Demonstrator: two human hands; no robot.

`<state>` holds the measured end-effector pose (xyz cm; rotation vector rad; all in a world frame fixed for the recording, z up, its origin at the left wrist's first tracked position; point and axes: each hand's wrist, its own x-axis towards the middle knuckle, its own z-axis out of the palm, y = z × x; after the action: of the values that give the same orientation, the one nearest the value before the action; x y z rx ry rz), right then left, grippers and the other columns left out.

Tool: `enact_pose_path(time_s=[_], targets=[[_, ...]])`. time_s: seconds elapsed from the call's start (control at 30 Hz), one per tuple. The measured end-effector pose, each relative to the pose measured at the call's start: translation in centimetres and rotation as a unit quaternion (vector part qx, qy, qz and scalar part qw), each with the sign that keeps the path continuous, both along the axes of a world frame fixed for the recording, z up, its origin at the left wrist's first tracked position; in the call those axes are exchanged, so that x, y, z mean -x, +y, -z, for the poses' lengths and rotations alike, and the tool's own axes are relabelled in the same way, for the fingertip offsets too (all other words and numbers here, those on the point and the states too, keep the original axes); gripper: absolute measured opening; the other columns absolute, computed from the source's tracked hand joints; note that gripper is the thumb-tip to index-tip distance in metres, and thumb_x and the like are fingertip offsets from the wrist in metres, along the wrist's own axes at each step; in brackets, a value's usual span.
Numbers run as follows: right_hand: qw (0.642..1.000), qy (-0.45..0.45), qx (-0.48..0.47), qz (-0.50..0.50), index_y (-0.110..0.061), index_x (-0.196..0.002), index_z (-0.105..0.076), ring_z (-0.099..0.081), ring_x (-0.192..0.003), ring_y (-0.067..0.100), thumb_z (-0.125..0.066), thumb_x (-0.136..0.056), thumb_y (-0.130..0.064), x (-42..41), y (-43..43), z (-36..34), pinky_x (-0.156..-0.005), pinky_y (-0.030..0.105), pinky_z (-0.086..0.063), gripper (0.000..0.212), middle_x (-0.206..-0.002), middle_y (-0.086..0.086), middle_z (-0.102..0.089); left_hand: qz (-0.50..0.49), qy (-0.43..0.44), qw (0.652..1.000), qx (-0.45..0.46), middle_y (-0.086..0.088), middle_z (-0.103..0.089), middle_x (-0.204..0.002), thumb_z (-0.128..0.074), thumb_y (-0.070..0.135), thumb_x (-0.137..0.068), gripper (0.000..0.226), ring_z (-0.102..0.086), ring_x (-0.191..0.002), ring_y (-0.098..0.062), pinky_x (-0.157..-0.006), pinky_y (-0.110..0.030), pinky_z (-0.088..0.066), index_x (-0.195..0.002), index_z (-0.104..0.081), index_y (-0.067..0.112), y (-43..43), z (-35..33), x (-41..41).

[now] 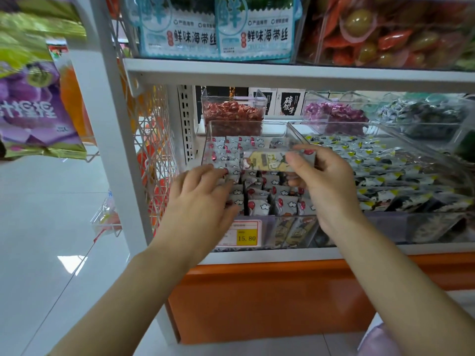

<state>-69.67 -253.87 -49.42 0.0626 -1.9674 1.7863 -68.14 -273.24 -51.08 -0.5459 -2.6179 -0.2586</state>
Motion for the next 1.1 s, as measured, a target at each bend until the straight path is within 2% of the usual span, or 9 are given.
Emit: enact_pose_path(time_s=[0.1, 0.23, 0.47, 0.67, 0.77, 0.83, 0.93, 1.0, 1.1], targets=[[0.999, -0.019, -0.033, -0.020, -0.022, -0.104, -0.060, -0.066, -0.076, 0.012, -0.067, -0.084, -0.023, 0.5, 0.0, 0.0, -0.070, 0.034, -0.057, 0.021, -0.104, 0.004, -0.066, 0.002, -0.024, 0.999, 0.034, 0.000, -0.037, -0.146, -0.036, 0.045, -0.095, 0.044, -0.017, -0.140, -0.021, -0.114, -0.046, -0.009, -0.127, -0.056, 0.022, 0.0, 0.7, -0.1], [0.989, -0.011, -0.144, 0.012, -0.023, -0.107, -0.055, -0.060, -0.103, 0.021, -0.070, -0.080, -0.028, 1.3, -0.4, -0.3, -0.089, 0.044, -0.051, 0.032, -0.114, 0.003, -0.061, 0.025, 0.002, 1.000, -0.013, -0.009, -0.051, -0.133, -0.054, 0.032, -0.091, 0.027, -0.032, -0.134, -0.031, -0.109, -0.050, -0.021, -0.108, -0.068, 0.016, -0.2, 0.7, -0.1], [0.937, 0.039, -0.347, -0.028, -0.014, -0.116, -0.062, -0.050, -0.091, 0.000, -0.075, -0.077, -0.028, 2.2, -2.1, -0.7, -0.075, 0.006, -0.034, 0.044, -0.103, -0.012, -0.057, 0.035, -0.006, 0.998, -0.043, -0.008, -0.055, -0.127, -0.059, 0.025, -0.089, 0.019, -0.034, -0.132, -0.030, -0.107, -0.047, -0.025, -0.103, -0.069, 0.015, -0.6, 0.7, -0.1], [0.895, 0.061, -0.442, -0.015, -0.015, -0.116, -0.062, -0.045, -0.097, 0.002, -0.076, -0.074, -0.032, 3.0, -3.9, 0.5, -0.079, 0.013, -0.030, 0.047, -0.116, -0.001, -0.058, 0.007, 0.011, 0.996, -0.089, -0.008, -0.057, -0.120, -0.061, 0.018, -0.087, 0.014, -0.039, -0.125, -0.030, -0.101, -0.043, -0.028, -0.095, -0.070, 0.012, 0.2, 0.9, 0.1], [0.888, 0.062, -0.456, -0.009, -0.019, -0.105, -0.067, -0.053, -0.099, 0.014, -0.074, -0.074, -0.038, 3.2, -4.1, 0.2, -0.083, 0.029, -0.039, 0.036, -0.099, -0.008, -0.062, -0.006, 0.022, 0.997, -0.079, -0.009, -0.057, -0.119, -0.060, 0.016, -0.088, 0.014, -0.041, -0.123, -0.032, -0.101, -0.044, -0.028, -0.097, -0.070, 0.011, 0.3, 0.7, 0.3], [0.854, 0.049, -0.515, -0.049, -0.028, -0.098, -0.070, -0.048, -0.097, 0.015, -0.066, -0.082, -0.039, 3.1, -4.0, 0.2, -0.084, 0.036, -0.035, 0.019, -0.082, -0.018, -0.055, -0.008, 0.027, 0.998, -0.057, -0.012, -0.058, -0.118, -0.062, 0.015, -0.086, 0.014, -0.044, -0.120, -0.035, -0.099, -0.047, -0.032, -0.097, -0.070, 0.010, 0.3, 0.6, 0.3], [0.793, 0.015, -0.602, -0.097, -0.036, -0.106, -0.067, -0.041, -0.103, 0.016, -0.050, -0.093, -0.026, 3.5, -3.9, 0.2, -0.089, 0.039, -0.026, 0.024, -0.091, -0.011, -0.058, -0.007, 0.022, 0.998, -0.056, -0.013, -0.059, -0.117, -0.063, 0.013, -0.085, 0.013, -0.045, -0.119, -0.036, -0.095, -0.047, -0.037, -0.096, -0.070, 0.008, 0.1, 0.4, 0.3], [0.798, 0.014, -0.593, -0.108, -0.034, -0.108, -0.067, -0.042, -0.099, 0.012, -0.047, -0.093, -0.017, 3.9, -3.8, -0.2, -0.089, 0.037, -0.027, 0.030, -0.094, -0.011, -0.058, -0.004, 0.022, 0.997, -0.073, -0.011, -0.059, -0.115, -0.063, 0.014, -0.085, 0.015, -0.046, -0.118, -0.034, -0.092, -0.045, -0.038, -0.097, -0.070, 0.008, -0.1, 0.1, 0.4], [0.864, -0.014, -0.486, -0.129, -0.025, -0.100, -0.069, -0.059, -0.081, 0.006, -0.048, -0.092, -0.008, 4.7, -3.7, -1.1, -0.078, 0.030, -0.044, 0.027, -0.087, -0.012, -0.066, 0.002, 0.026, 0.996, -0.081, -0.009, -0.058, -0.114, -0.062, 0.013, -0.085, 0.014, -0.045, -0.118, -0.031, -0.094, -0.043, -0.037, -0.096, -0.071, 0.008, -0.4, -0.3, 0.4]])
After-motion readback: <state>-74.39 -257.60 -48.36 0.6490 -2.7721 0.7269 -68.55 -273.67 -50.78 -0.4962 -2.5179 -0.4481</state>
